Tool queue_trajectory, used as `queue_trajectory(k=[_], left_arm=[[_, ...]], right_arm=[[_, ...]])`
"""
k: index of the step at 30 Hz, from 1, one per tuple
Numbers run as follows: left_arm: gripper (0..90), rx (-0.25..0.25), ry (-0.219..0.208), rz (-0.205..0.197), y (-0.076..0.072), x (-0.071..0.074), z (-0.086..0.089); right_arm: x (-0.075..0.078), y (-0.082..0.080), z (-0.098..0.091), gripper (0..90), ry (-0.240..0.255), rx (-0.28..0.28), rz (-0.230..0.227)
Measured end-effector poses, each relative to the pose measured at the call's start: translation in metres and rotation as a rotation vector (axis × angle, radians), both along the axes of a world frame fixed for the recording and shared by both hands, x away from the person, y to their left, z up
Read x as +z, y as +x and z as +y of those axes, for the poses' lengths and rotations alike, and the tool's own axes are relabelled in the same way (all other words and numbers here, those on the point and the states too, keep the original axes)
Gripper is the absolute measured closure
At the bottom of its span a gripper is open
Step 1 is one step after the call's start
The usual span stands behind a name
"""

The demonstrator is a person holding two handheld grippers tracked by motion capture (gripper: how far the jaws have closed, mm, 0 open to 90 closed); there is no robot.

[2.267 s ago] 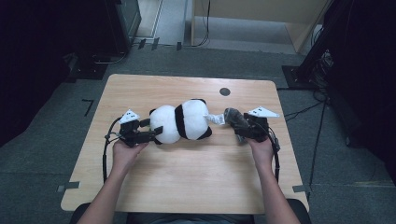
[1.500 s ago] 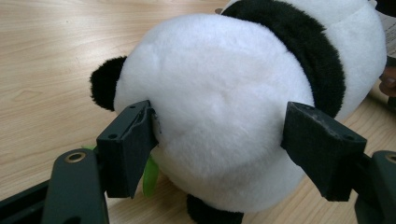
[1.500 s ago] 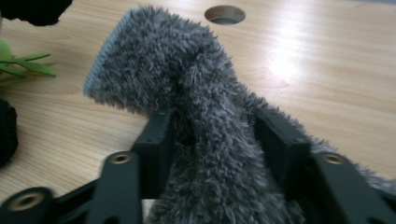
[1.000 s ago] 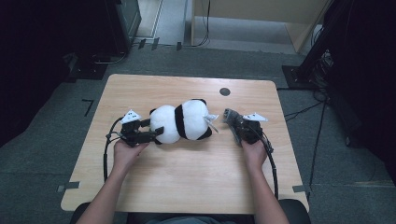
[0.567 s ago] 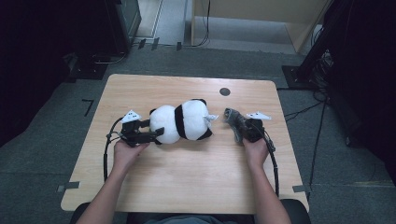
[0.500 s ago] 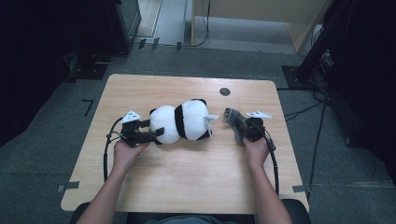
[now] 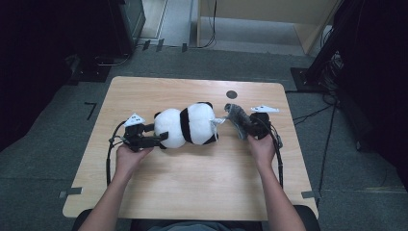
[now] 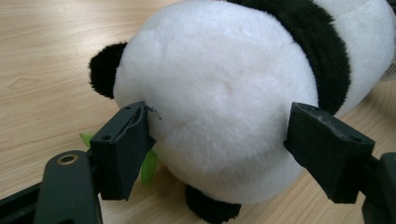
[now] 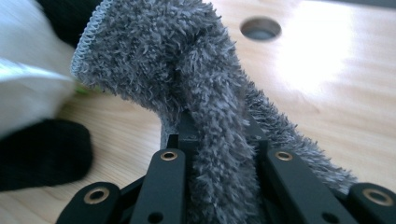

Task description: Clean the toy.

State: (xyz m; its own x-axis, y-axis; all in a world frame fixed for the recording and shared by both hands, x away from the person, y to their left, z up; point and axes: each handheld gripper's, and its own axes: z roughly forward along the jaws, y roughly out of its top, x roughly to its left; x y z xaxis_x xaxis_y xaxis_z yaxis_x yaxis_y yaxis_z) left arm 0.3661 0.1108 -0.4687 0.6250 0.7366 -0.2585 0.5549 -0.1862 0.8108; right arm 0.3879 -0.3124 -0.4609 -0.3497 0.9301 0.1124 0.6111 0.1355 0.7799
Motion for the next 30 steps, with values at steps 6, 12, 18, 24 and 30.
queue_trajectory(k=[6, 12, 18, 24, 30], left_arm=[[21.8, -0.008, 0.015, -0.003, -0.002, 0.001, 0.0], [19.7, -0.006, 0.011, 0.006, 0.0, -0.001, -0.001], [17.5, 0.0, -0.011, 0.013, 0.002, -0.002, -0.001], [17.3, -0.003, -0.011, 0.004, 0.003, -0.004, -0.002], [17.3, 0.001, -0.009, -0.004, 0.004, -0.005, -0.002]], right_arm=[[0.024, 0.001, 0.012, 76.8, 0.005, 0.036, -0.025], [0.042, 0.003, 0.026, 76.6, 0.001, 0.078, -0.039], [0.066, 0.006, 0.042, 76.6, 0.011, 0.125, -0.061], [0.089, 0.011, 0.069, 76.6, -0.013, 0.197, -0.084], [0.099, 0.022, 0.101, 76.3, -0.035, 0.264, -0.068]])
